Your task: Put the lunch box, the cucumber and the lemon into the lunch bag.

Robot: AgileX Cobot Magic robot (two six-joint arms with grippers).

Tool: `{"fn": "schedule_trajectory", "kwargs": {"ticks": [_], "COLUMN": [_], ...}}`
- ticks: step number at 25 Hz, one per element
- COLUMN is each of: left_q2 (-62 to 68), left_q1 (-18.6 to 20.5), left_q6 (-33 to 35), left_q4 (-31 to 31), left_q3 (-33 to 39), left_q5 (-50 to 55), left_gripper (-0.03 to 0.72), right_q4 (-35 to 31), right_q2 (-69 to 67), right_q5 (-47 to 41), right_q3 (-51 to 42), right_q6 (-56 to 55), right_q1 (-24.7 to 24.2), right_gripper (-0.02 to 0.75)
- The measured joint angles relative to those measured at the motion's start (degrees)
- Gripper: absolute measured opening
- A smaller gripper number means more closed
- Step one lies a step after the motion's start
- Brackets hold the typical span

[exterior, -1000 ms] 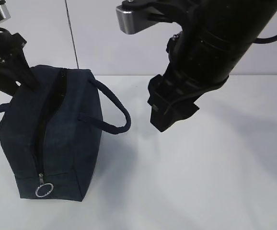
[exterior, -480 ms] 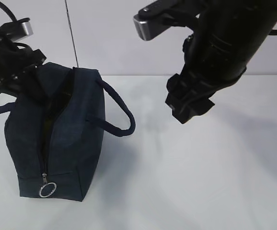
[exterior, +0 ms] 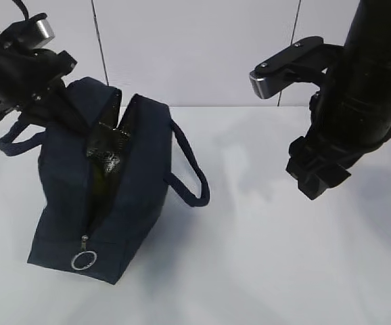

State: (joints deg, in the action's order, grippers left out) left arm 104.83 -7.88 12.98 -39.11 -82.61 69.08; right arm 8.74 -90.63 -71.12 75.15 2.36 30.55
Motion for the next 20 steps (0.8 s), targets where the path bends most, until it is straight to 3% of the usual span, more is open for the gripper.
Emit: {"fn": "schedule_trajectory", "kwargs": {"ticks": [10,20], "left_q2": [0.6,1.7], "left_q1": [-0.9,-3.4], "left_q6": [5.5,8.3], "left_q4": [-15.1,-25.0], "left_q3": [0.0,-0.4], "left_q5": [-1.9,-6.1], "left_gripper": [-0.003,-0.003], "right_q4": [0.3,1.9], "right_q2": [0.0,0.0], "right_q5": [0.1,0.4], "right_q3": [0.0,0.0], "right_q6": [0.0,0.0], "right_q1": [-0.3,-0.3], "right_gripper": [0.494,0.494]}}
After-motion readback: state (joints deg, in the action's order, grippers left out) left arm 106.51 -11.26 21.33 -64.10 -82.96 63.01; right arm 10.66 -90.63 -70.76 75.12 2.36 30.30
